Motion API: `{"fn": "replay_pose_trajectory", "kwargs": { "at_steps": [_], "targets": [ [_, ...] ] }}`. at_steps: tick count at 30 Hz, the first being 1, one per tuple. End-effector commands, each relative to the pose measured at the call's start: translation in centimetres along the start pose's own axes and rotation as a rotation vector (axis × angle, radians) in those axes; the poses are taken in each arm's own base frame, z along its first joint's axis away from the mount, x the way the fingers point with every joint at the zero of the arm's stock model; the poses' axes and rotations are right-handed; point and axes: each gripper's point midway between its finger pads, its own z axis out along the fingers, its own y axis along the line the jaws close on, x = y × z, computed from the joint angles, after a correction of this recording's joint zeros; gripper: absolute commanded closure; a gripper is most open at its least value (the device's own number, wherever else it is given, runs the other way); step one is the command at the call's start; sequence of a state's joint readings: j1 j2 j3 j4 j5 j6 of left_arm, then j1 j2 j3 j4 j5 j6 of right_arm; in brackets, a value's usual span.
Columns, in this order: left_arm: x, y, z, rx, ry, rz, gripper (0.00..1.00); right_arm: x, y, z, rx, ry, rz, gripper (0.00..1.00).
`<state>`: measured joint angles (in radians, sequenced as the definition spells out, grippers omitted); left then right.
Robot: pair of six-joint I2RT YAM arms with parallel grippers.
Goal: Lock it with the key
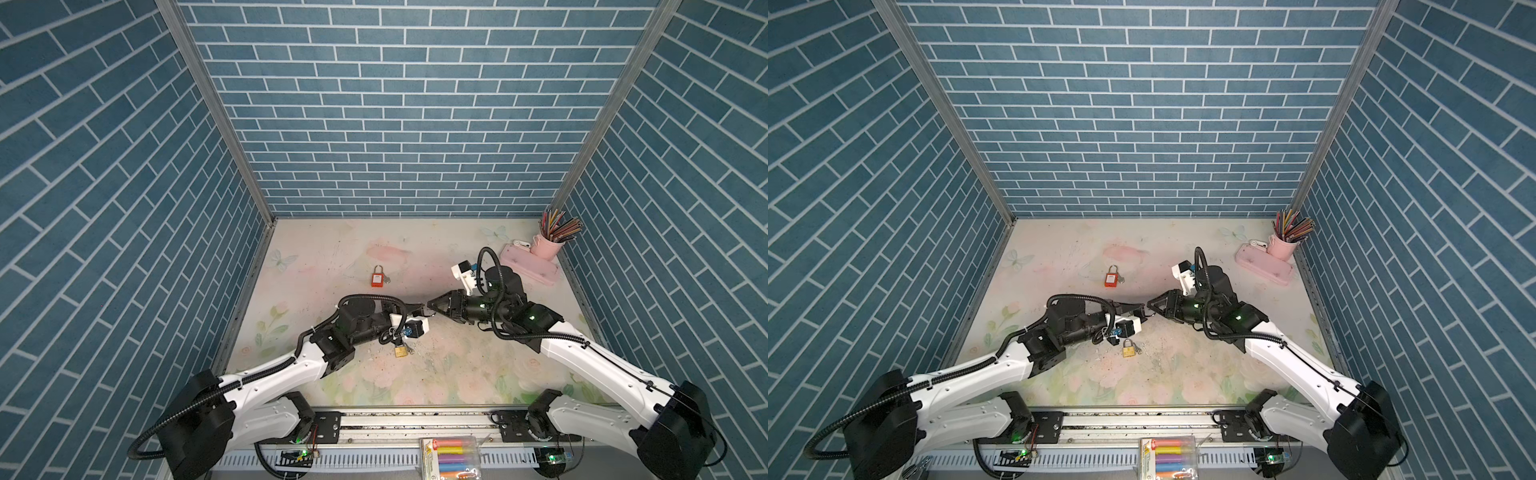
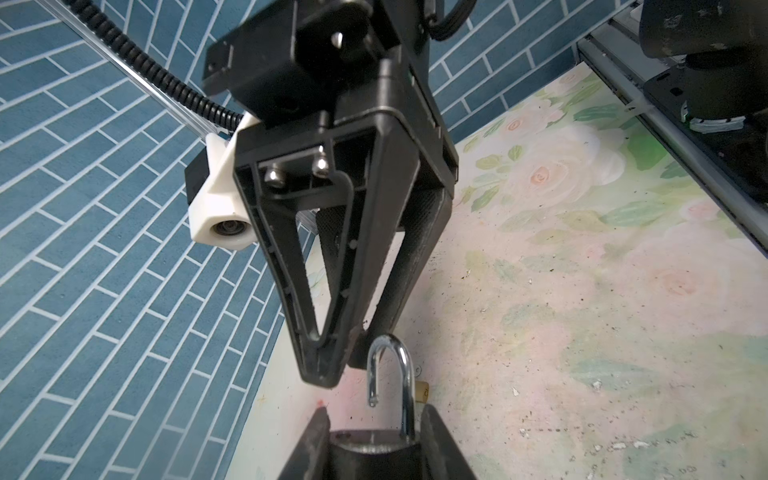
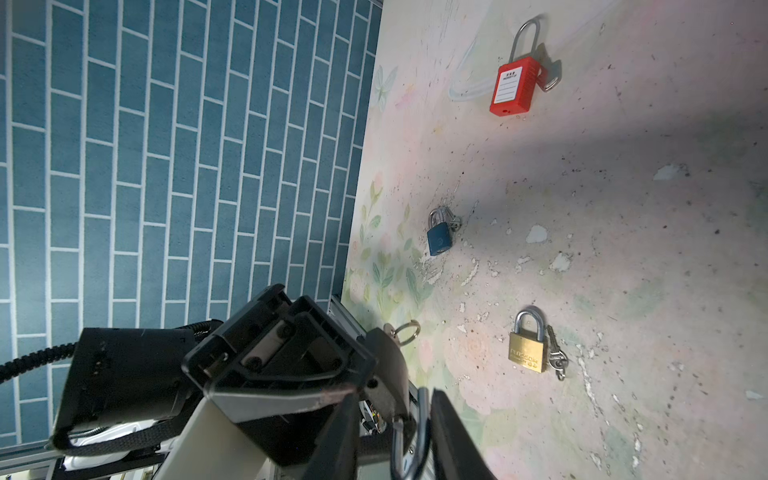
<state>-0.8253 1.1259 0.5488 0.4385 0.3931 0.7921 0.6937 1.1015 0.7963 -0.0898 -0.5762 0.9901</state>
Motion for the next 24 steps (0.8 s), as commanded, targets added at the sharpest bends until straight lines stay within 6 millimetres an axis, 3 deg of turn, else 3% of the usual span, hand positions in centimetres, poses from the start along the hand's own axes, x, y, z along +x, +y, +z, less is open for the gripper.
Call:
{"fn": "replay_pose_trajectory", "kwargs": {
  "at_steps": [1,19,24],
  "targets": [
    [-0.5,0.1,0.1,-0.009,-0.018,0.021,1.0,-0.5,1.1,-0.2,-0.032,-0.012,-0.022,0.7],
    [-0.2,1.2,0.1,-0.062,0.004,0.0,1.0,0.8,0.2,0.3,0.009,0.03,-0.078,0.85],
    [-0.5,0.9,0.1,-0.045,-0.013,-0.003,1.0,0.8,0.1,0.4,0.013,0.024,-0.116,0.94]
  ]
}}
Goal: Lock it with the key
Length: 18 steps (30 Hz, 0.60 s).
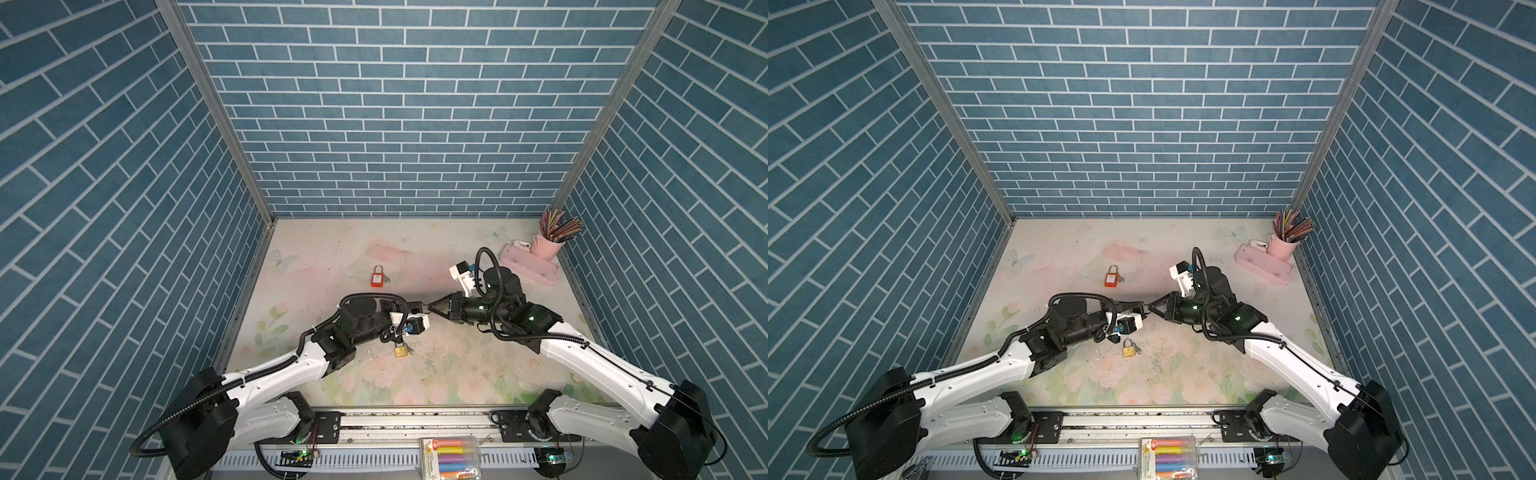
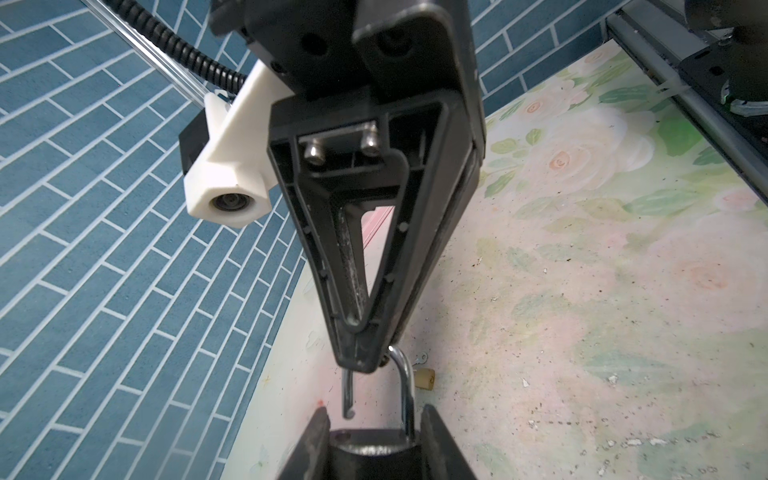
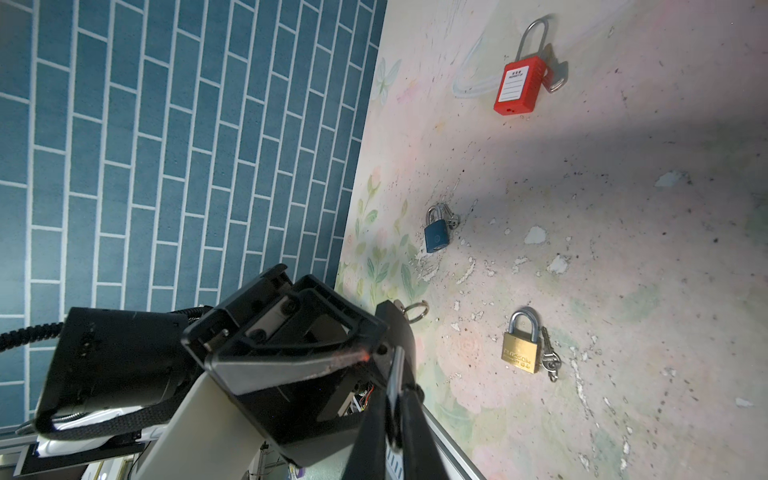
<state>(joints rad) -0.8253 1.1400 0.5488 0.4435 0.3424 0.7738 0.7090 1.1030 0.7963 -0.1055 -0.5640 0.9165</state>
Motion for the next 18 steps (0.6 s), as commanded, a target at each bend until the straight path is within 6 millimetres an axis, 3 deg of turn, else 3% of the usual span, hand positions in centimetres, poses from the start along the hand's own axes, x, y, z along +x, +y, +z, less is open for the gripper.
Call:
{"fn": "replay_pose_trajectory", "kwargs": {
  "at_steps": [1,4,11,18],
  "targets": [
    [-1.5,0.4,-0.2,-0.013,-0.061,0.015,1.0,0.3,0.3,0.3,0.001,0.012,-0.052,0.96],
    [-1.9,0.2,-0.3,0.001,-0.078,0.01,1.0,0.5,0.3,0.3,-0.007,0.019,-0.085,1.0],
    [-2.6,-0.5,-0.3,0.05,-0.115,0.007,1.0,1.4,1.4,-0.1,-0.091,0.037,-0.227,1.0],
    [-3.0,-0.6,-0.2,0.072,-0.134,0.027,1.0,2.7,1.2,-0.2,-0.116,0.073,-0.323,1.0]
  ]
}}
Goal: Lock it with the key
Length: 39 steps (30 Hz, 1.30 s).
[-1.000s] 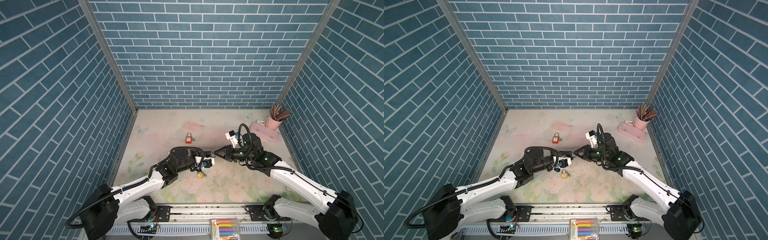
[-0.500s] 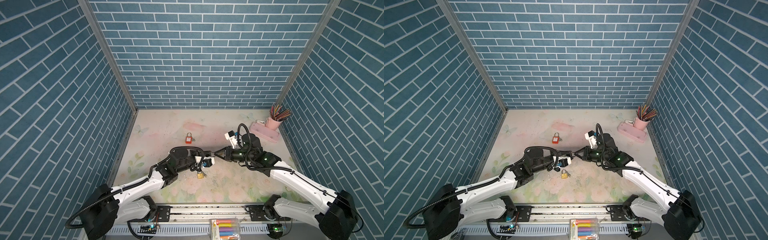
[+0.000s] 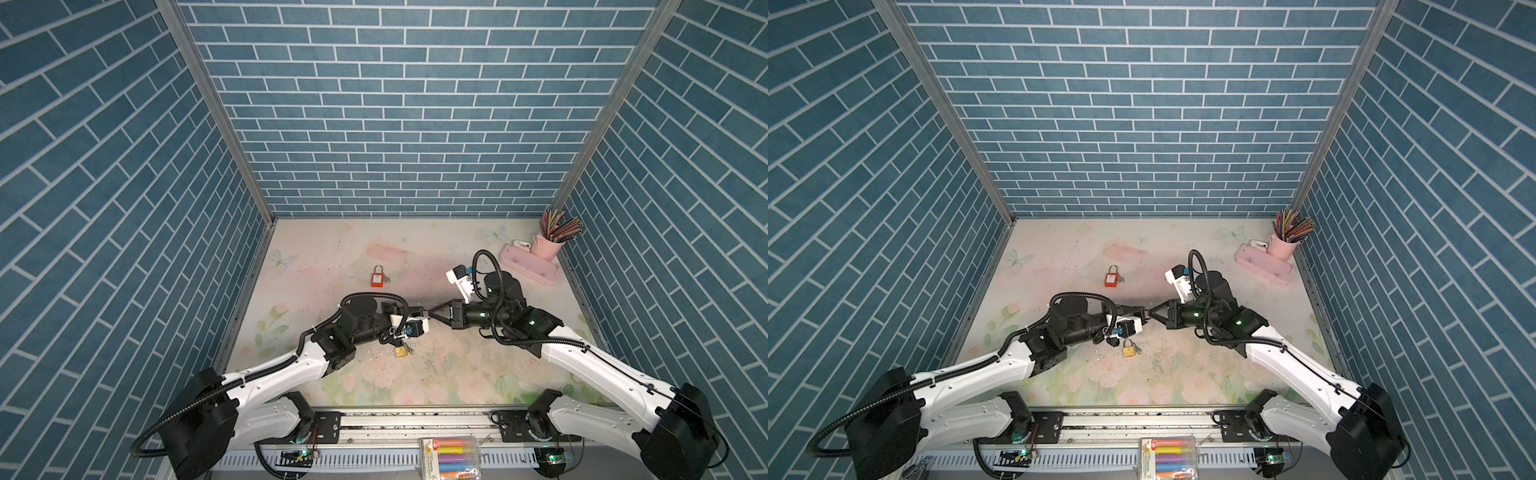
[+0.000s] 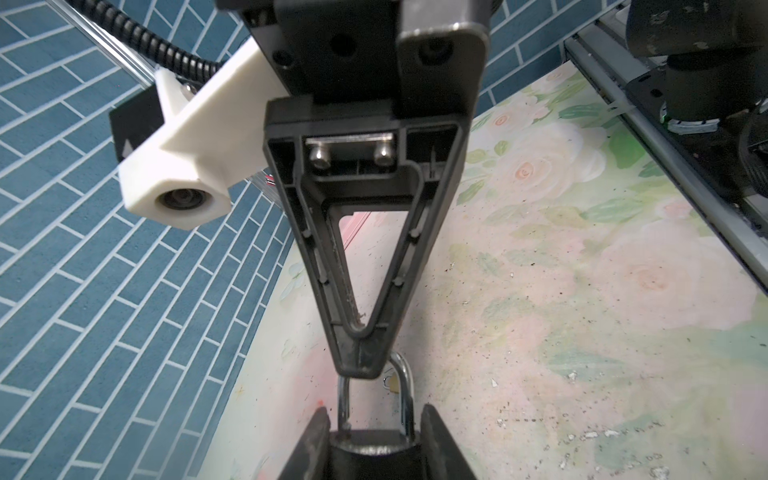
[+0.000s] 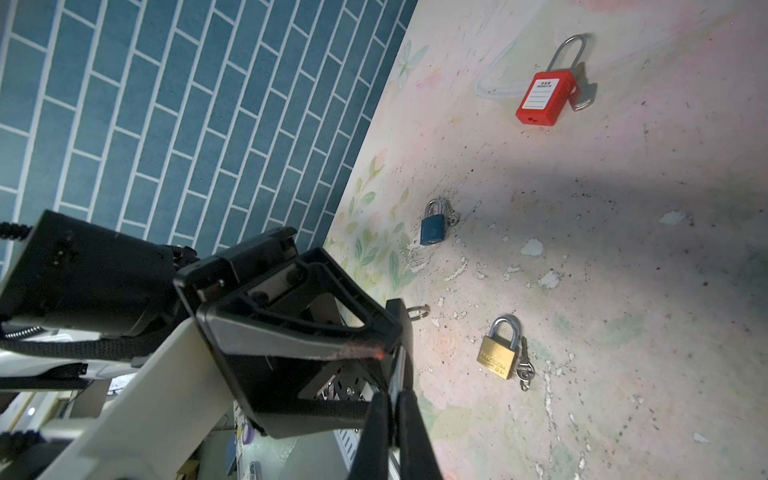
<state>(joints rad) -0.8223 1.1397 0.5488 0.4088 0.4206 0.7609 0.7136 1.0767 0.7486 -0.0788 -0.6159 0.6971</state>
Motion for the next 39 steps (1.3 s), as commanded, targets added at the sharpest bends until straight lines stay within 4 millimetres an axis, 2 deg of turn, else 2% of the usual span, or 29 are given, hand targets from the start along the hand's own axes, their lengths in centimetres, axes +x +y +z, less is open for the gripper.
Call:
{"fn": "replay_pose_trajectory", "kwargs": {
  "at_steps": [1,9,23,39],
  "targets": [
    [-2.9,0.8,-0.1,-0.004,-0.107,0.06,1.0,1.0,1.5,0.0,-0.078,0.035,-0.105,1.0],
    [-3.2,1.3,0.1,-0.021,-0.112,0.091,1.0,1.5,0.9,0.4,-0.083,0.046,-0.089,1.0],
    [-5.7,2.4,0.3,-0.035,-0.193,0.119,1.0,2.0,0.1,1.6,-0.108,0.066,-0.038,1.0],
    [-10.4,5.9,-0.6,-0.14,-0.337,0.134,1.0,3.7,-1.8,3.1,-0.11,0.12,0.017,1.0]
  ]
}}
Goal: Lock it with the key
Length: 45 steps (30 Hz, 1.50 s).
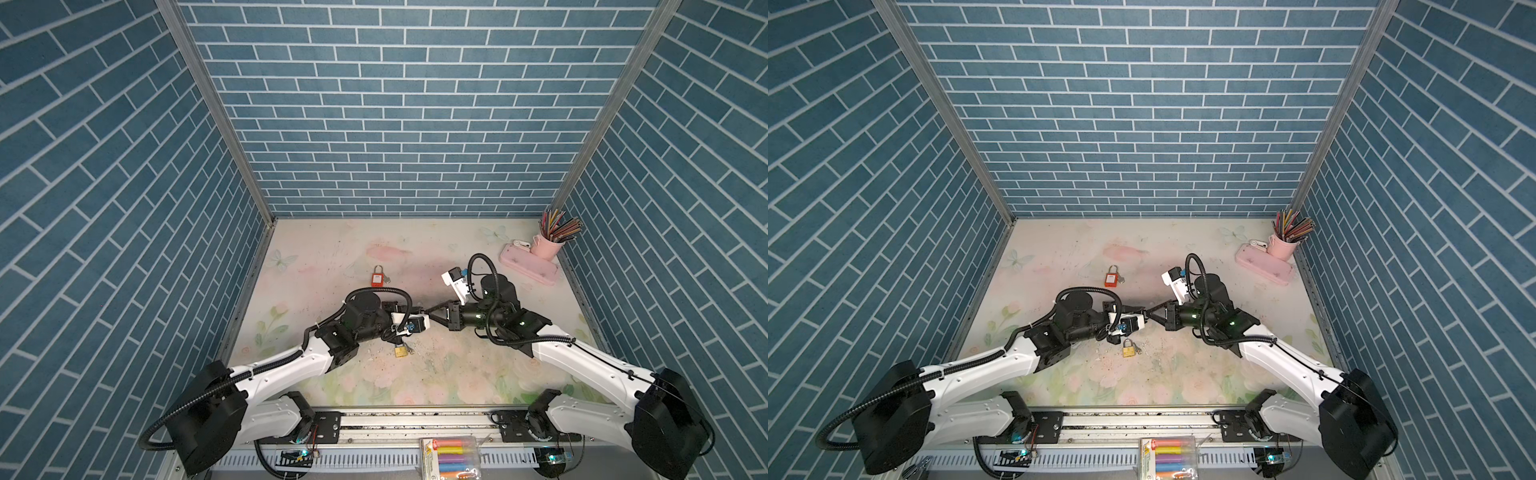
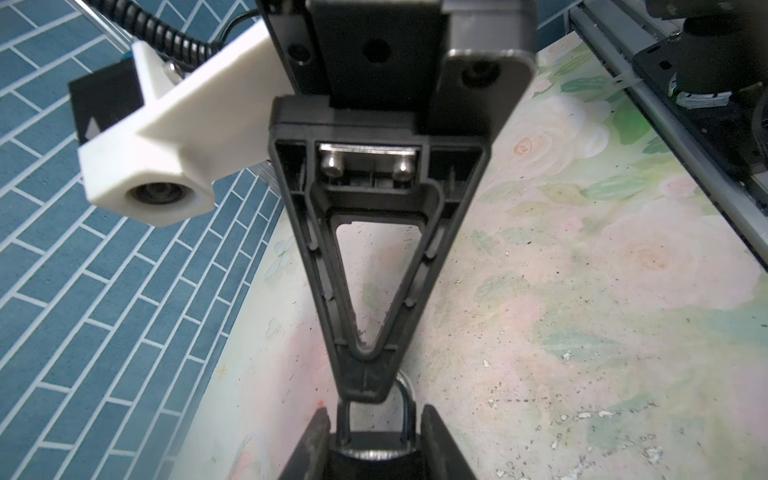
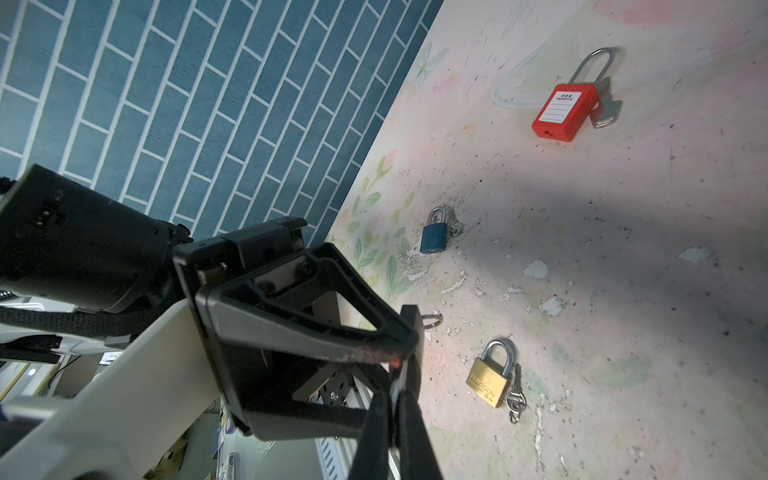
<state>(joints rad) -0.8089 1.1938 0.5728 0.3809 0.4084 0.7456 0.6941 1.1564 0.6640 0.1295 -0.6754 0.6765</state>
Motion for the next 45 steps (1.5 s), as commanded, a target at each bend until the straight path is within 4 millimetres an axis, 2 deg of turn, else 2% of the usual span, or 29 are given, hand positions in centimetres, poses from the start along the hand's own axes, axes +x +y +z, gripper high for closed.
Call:
{"fn": "replay_pose_trajectory", "kwargs": {
  "at_steps": [1,6,11,15,19,20,23,26,28,31,35,37,40,45],
  "targets": [
    [-12.3,5.7,-2.2,-0.163,-0.401,0.179,1.0,3.5,-0.2,1.3,-0.057,0.128,0.064,1.0],
    [-13.2,6.5,-2.5,-0.203,-0.432,0.184,1.0,4.2,-0.8,1.6,-0.056,0.137,0.079,1.0],
    [-13.1,6.6,-2.3,-0.205,-0.426,0.181,1.0,4.4,-1.2,1.7,-0.05,0.144,0.084,1.0],
    [-11.3,6.6,-1.8,-0.225,-0.371,0.131,1.0,3.1,-0.7,1.1,-0.015,0.126,0.049,1.0],
    [-8.4,6.0,-1.2,-0.233,-0.276,0.05,1.0,0.2,0.0,-0.9,0.041,0.063,0.004,1.0],
    [-7.7,5.8,-1.2,-0.235,-0.25,0.032,1.0,-0.6,0.4,-1.6,0.051,0.039,-0.011,0.97],
    [-5.7,5.5,-1.4,-0.255,-0.184,-0.047,1.0,-3.4,1.8,-4.0,0.089,-0.056,-0.072,0.79],
    [-4.5,5.8,-2.1,-0.306,-0.148,-0.137,1.0,-5.9,4.3,-6.4,0.095,-0.164,-0.175,0.64],
    [-3.8,6.4,-2.5,-0.352,-0.129,-0.205,1.0,-7.1,6.1,-7.9,0.091,-0.232,-0.254,0.58],
    [-2.7,8.0,-3.2,-0.447,-0.084,-0.304,1.0,-7.8,7.5,-9.6,0.091,-0.312,-0.337,0.53],
    [-2.7,9.5,-4.2,-0.533,-0.1,-0.4,1.0,-7.2,6.7,-10.2,0.122,-0.352,-0.365,0.52],
    [-1.9,11.8,-5.3,-0.655,-0.101,-0.59,1.0,-6.5,5.7,-9.8,0.129,-0.341,-0.348,0.52],
    [-0.4,14.3,-6.1,-0.755,-0.064,-0.809,1.0,-5.4,4.3,-8.8,0.125,-0.318,-0.31,0.52],
    [0.4,15.5,-6.9,-0.78,-0.216,-1.208,1.0,-4.2,1.9,-7.0,0.123,-0.297,-0.257,0.54]
  ]
}}
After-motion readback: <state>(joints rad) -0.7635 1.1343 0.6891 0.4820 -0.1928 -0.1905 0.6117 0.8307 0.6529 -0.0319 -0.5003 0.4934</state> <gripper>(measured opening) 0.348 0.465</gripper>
